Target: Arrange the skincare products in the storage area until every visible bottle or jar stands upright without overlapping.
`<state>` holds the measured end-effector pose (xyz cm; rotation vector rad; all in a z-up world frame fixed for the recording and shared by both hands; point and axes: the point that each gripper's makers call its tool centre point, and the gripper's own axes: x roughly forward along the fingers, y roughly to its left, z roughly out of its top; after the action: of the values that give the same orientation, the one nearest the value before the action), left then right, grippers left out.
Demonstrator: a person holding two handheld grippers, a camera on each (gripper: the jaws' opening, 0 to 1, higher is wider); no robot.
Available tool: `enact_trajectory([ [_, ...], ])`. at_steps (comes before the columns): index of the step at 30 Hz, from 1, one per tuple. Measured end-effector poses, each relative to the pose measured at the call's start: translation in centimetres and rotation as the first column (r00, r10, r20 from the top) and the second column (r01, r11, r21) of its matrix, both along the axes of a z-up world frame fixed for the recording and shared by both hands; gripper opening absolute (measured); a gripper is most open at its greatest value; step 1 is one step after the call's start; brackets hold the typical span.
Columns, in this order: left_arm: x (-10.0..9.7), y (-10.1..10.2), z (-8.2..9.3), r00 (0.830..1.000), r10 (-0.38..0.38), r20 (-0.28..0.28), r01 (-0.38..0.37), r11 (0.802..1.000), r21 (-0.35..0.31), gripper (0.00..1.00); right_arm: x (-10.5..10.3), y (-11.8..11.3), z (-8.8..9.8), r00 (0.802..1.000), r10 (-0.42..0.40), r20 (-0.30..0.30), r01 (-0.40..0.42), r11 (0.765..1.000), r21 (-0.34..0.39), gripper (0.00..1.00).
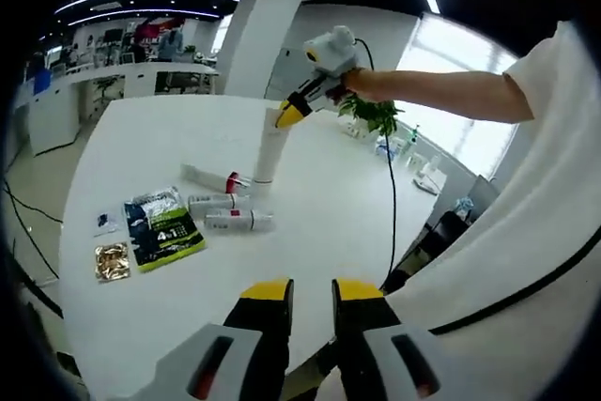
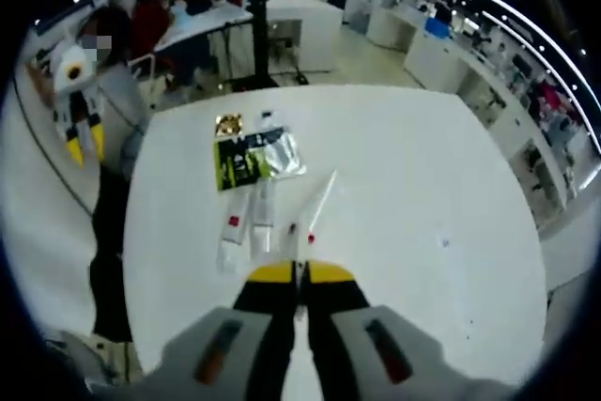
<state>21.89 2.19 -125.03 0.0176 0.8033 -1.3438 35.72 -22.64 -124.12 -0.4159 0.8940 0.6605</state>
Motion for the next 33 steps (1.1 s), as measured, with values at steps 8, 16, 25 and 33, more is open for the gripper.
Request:
enact_trajectory([
  [8, -1.5, -2.7, 0.8, 1.0, 0.002, -0.011, -0.002, 0.999, -0.04, 0.17, 0.3, 0.2, -0.1, 0.997, 0.081, -0.002, -0.081, 0.997, -0.005, 0.01],
  [16, -0.6, -2.2, 0.7, 1.0, -0.009, -0.004, 0.009, 1.0, -0.02, 0.17, 0.8, 0.4, -0.2, 0.994, 0.108, -0.029, -0.108, 0.994, 0.005, 0.02],
  [25, 0.7, -1.6, 0.5, 1.0, -0.009, 0.006, 0.009, 1.0, -0.011, 0.17, 0.4, 0.3, -0.4, 0.985, 0.17, -0.027, -0.171, 0.984, -0.048, 0.01],
  [33, 1.0, -2.3, 0.5, 1.0, -0.024, 0.014, 0.024, 1.0, -0.012, 0.17, 0.3, -0.8, -0.4, 0.984, 0.171, -0.054, -0.174, 0.984, -0.045, 0.02],
])
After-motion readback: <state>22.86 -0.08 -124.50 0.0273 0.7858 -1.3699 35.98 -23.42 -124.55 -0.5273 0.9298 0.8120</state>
